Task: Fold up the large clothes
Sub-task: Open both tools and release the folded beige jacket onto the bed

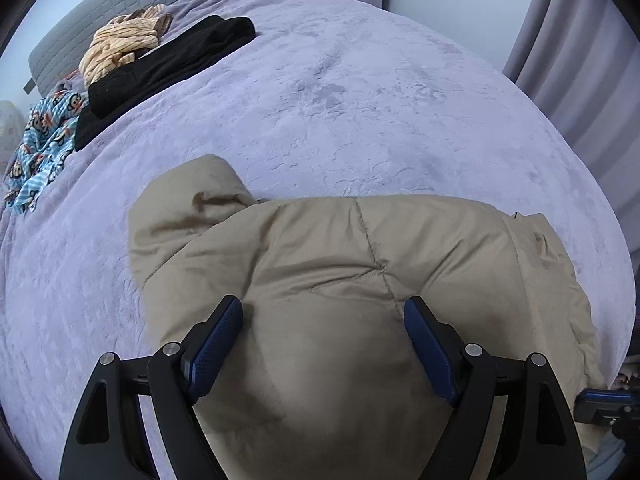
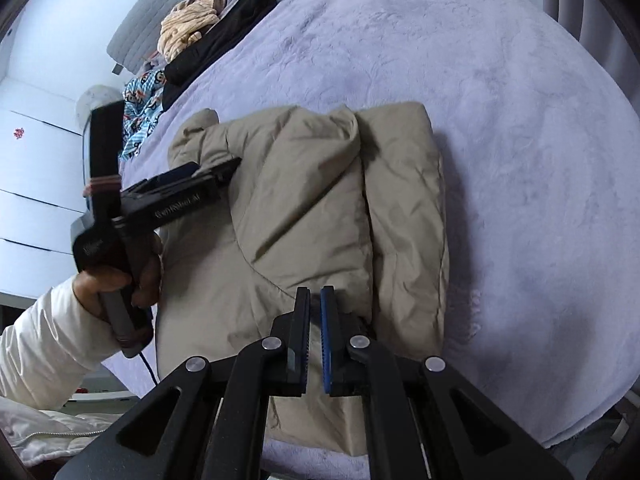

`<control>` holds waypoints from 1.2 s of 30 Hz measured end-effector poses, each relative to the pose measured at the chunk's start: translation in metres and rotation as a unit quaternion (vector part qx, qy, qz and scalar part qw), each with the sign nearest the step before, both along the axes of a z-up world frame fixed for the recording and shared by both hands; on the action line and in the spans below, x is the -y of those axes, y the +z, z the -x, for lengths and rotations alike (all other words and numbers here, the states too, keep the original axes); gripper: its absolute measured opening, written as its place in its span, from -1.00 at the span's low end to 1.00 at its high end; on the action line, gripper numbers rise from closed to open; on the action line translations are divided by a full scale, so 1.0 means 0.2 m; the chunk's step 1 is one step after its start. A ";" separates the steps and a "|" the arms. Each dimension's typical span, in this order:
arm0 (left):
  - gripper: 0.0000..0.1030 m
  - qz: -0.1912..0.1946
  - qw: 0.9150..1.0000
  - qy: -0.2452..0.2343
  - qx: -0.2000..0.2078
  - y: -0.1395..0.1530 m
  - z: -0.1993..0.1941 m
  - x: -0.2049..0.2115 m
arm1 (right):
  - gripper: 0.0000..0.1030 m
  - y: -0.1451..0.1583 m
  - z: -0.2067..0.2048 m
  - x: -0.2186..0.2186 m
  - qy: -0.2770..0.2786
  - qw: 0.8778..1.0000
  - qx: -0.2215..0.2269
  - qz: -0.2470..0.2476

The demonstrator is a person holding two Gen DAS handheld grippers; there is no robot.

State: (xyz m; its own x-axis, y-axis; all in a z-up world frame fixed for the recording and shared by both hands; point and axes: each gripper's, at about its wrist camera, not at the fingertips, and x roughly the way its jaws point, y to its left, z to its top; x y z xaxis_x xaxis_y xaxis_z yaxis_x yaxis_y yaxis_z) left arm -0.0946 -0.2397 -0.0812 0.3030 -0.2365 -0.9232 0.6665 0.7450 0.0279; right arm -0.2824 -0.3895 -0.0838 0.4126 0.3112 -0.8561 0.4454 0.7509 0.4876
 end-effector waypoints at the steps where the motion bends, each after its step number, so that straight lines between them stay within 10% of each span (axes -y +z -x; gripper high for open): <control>1: 0.63 -0.002 1.000 0.003 -0.001 0.02 0.01 -0.02 | -0.92 -0.02 0.01 0.00 -0.002 1.000 -0.006 -0.008; 7: 0.63 0.021 0.998 0.051 -0.032 0.18 0.17 -0.32 | -0.90 -0.13 0.00 -0.02 0.009 0.999 -0.030 -0.025; 18: 0.87 0.032 0.985 0.117 -0.121 0.00 0.43 -0.68 | -0.89 -0.21 0.08 -0.09 0.009 0.998 -0.067 -0.013; 36: 0.87 0.037 0.988 0.102 -0.110 0.11 0.46 -0.92 | -0.85 0.10 0.12 -0.33 -0.057 0.997 -0.032 0.042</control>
State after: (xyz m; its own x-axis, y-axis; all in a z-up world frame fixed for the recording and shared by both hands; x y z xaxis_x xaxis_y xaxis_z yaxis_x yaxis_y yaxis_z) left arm -0.1875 -0.0556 -0.0598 0.1453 -0.2606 -0.9545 0.4857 0.8592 -0.1606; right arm -0.3057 -0.3244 -0.0641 0.3841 0.1914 -0.9032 0.5581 0.7311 0.3923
